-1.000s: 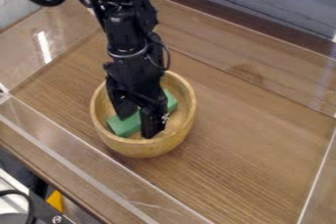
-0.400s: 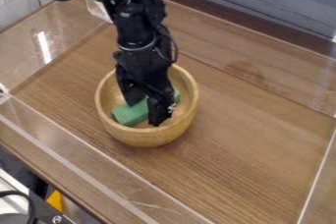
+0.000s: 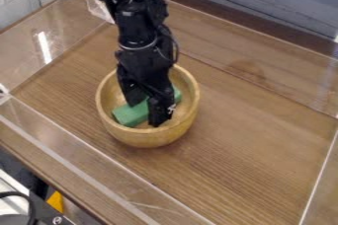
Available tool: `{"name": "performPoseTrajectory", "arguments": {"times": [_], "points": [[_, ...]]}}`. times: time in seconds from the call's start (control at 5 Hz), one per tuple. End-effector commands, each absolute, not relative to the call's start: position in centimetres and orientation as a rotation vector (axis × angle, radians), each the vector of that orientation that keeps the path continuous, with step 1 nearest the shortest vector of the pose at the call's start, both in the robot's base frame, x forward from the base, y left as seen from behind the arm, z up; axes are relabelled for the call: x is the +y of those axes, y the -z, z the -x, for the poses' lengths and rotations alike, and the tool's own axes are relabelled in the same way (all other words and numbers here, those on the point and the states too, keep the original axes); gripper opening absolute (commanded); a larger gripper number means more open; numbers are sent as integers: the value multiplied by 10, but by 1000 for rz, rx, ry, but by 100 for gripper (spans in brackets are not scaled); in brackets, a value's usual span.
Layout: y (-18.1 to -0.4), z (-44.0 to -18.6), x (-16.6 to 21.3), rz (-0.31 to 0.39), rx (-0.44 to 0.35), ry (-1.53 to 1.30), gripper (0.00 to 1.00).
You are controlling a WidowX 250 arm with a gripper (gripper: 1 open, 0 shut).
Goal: Remove the green block from inside the brown bowl and put it on the table
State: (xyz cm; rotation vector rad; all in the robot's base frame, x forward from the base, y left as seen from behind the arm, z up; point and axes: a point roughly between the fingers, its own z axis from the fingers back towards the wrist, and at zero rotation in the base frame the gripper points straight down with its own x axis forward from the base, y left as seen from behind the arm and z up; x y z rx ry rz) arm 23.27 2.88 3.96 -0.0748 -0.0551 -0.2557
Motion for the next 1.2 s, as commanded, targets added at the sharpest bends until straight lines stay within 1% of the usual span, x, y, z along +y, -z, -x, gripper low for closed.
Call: {"name": "performPoseTrajectory", "arguments": {"times": [0.0,0.4,0.6,1.0], "points": [[-23,-234,24,86,-24,233,100],[-41,-211,25,88,-16,207,100],[-47,-207,28,91,-8,170,100],[-53,-208,37,91,-4,128,100]]}}
